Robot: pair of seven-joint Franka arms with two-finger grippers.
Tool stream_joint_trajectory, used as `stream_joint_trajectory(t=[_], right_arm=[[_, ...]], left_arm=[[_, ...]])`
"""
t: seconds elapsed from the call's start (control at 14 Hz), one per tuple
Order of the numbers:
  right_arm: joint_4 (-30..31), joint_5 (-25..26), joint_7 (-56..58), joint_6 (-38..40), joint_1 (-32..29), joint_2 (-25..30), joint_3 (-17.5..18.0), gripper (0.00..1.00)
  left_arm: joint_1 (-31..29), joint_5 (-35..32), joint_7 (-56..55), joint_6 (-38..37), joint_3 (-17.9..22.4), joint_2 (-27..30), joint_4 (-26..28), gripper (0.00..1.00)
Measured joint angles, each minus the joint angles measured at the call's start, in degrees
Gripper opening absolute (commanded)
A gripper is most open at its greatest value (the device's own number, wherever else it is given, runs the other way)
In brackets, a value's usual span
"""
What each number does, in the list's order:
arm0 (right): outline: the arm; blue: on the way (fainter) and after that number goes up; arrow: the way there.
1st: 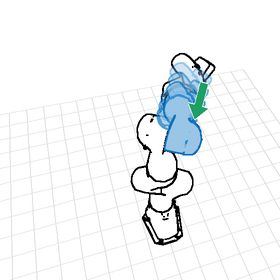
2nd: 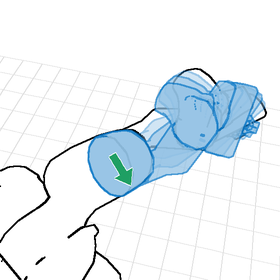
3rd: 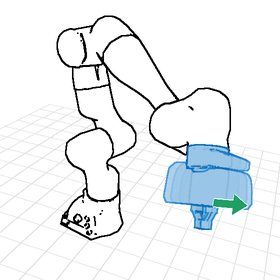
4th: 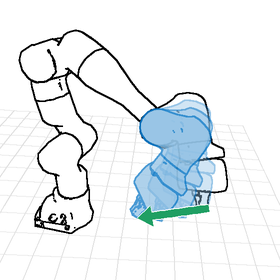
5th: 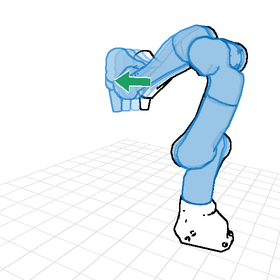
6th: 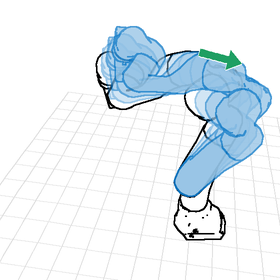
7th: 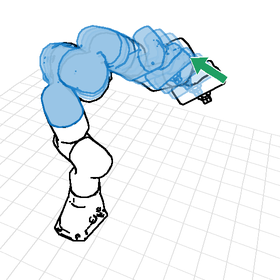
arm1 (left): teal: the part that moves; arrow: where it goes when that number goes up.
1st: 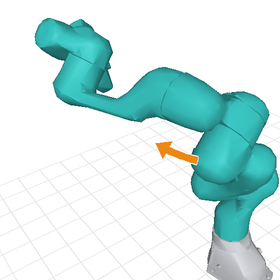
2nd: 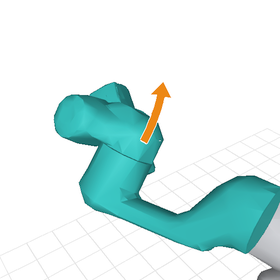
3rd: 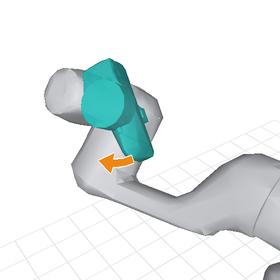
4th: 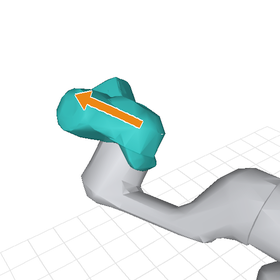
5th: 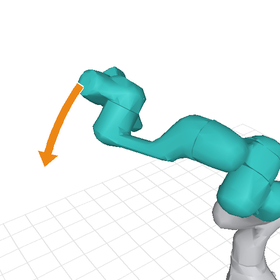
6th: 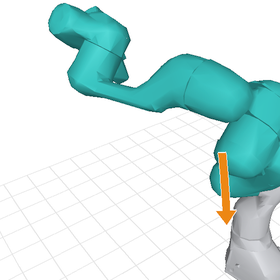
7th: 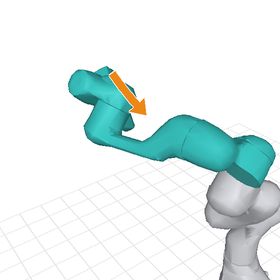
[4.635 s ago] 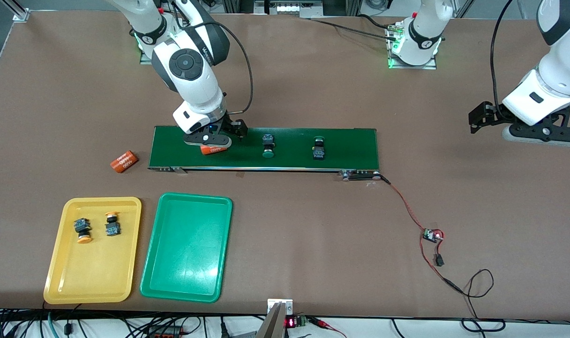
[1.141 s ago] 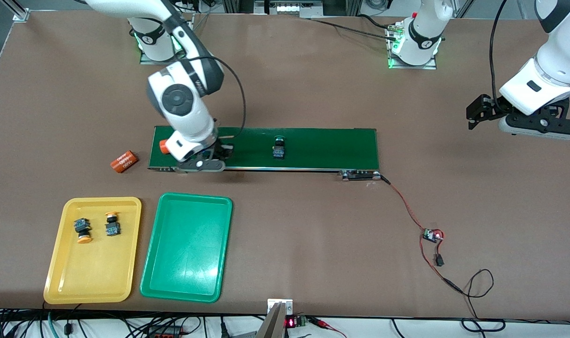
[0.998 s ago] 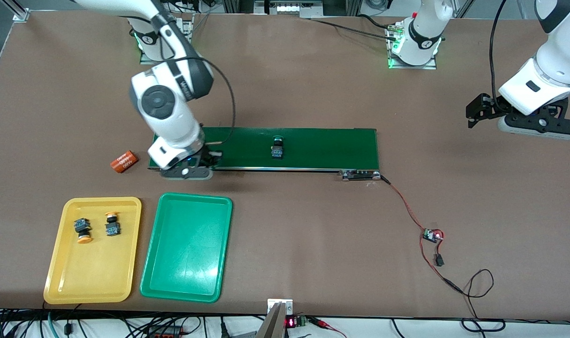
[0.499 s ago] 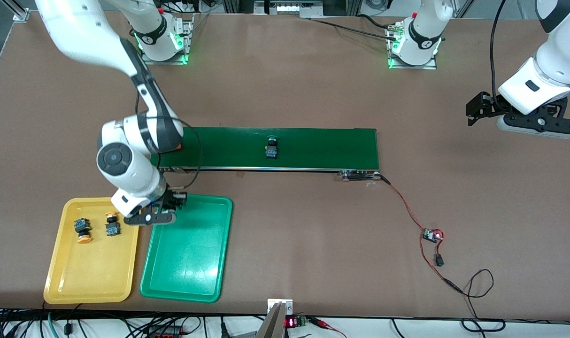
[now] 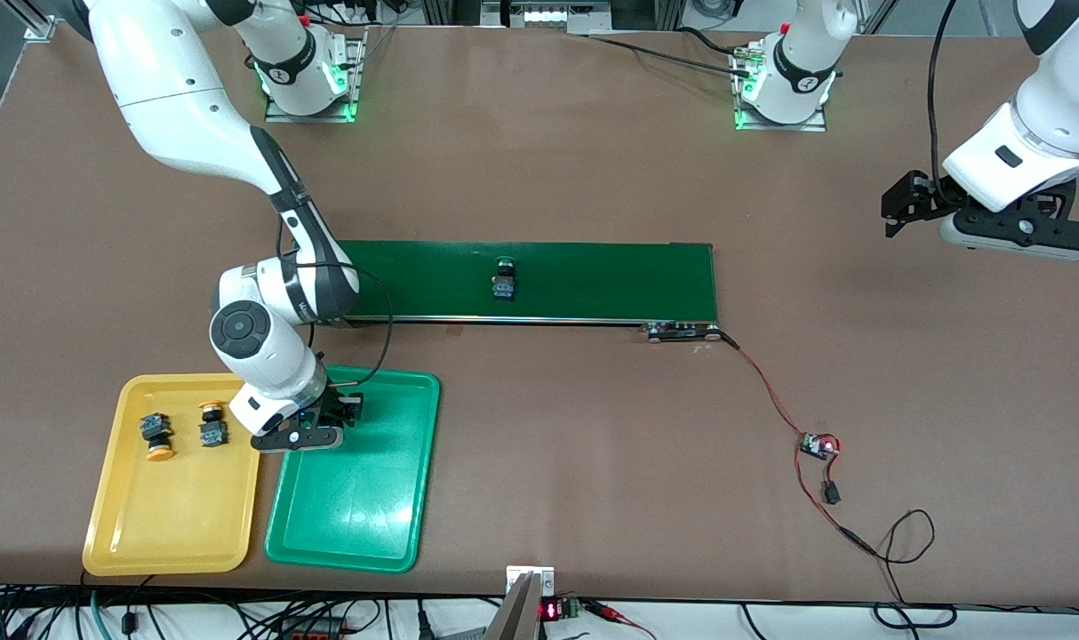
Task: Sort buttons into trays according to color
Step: 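Carry the green button over the green tray and open the right gripper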
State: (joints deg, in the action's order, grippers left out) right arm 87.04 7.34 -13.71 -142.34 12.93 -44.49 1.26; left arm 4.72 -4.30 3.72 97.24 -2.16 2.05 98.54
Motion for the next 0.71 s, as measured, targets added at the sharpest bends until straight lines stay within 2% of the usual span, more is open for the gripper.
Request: stream_joint_trajectory(t=[0.07, 0.43, 0.71], right_arm=[[0.06, 0.0, 1.17, -1.17, 0.04, -0.17, -0.47, 1.0], [1.3, -0.01, 2.72, -0.64, 0.33, 1.43, -1.31, 1.0], [6.05, -0.53, -0.56, 10.37, 2.14, 11.0, -1.08, 1.0]], left_arm=[[0.0, 0.0, 0.0, 0.0, -0.04, 0.0, -0.04, 1.0], [0.0, 0.0, 0.0, -1.08, -0.06, 0.0, -0.22, 1.0], [0.0, 0.0, 0.0, -1.15, -0.08, -0.05, -0.51, 1.0]])
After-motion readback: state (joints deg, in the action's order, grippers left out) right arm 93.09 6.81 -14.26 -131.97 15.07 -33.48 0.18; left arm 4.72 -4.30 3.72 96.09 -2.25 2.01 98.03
